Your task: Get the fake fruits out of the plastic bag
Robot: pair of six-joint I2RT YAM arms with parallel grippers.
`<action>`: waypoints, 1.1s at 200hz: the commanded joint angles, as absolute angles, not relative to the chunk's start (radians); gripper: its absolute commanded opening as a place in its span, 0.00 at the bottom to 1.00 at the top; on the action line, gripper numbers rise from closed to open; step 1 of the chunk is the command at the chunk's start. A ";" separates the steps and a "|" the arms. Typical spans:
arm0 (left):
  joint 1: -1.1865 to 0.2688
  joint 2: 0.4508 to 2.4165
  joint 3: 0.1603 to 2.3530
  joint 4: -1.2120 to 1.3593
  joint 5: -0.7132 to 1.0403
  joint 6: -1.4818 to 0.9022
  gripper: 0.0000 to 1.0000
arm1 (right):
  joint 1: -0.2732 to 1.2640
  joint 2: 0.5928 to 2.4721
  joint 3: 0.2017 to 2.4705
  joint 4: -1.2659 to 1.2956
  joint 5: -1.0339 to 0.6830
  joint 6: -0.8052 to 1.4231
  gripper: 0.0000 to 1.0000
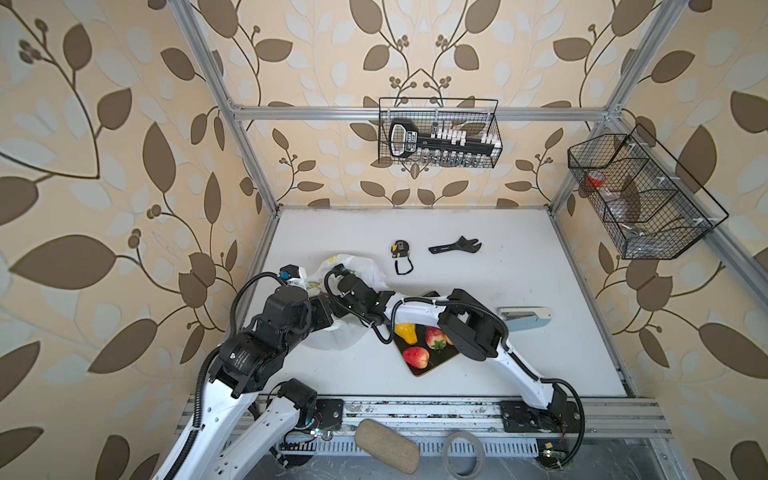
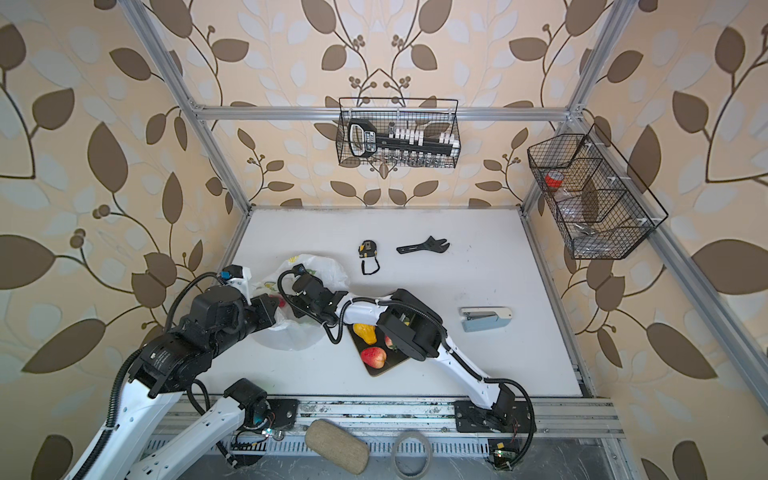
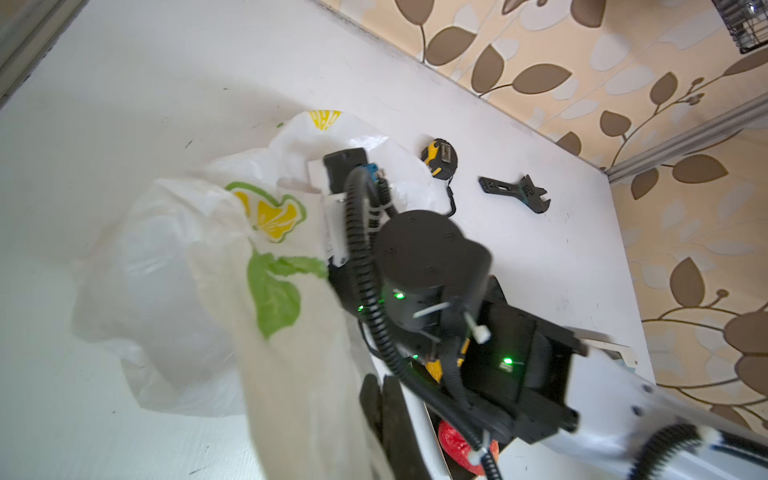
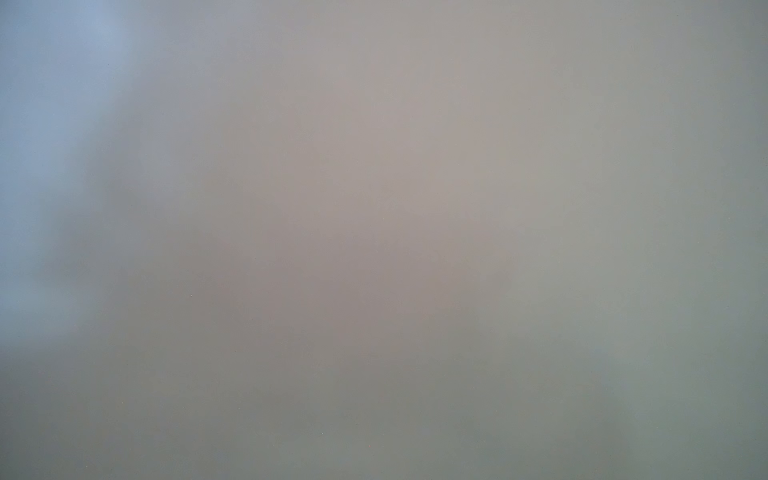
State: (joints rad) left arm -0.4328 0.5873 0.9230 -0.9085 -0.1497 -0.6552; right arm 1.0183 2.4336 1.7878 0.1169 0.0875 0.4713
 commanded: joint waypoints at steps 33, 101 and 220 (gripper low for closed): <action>-0.436 0.537 0.865 -0.985 -0.294 -0.797 0.00 | 0.954 2.207 1.578 0.217 0.065 0.474 0.46; -0.436 0.562 0.834 -1.001 -0.290 -0.787 0.00 | 0.876 2.188 1.537 0.244 0.009 0.485 0.45; -0.364 1.146 1.141 -0.511 -0.118 -0.395 0.00 | 0.740 2.182 1.528 0.206 -0.044 0.486 0.73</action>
State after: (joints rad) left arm -0.4068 1.0779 1.0496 -0.6281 -0.1833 -0.5098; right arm 0.7898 2.1677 1.5124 0.2214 -0.0677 0.4751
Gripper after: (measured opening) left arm 0.048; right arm 0.734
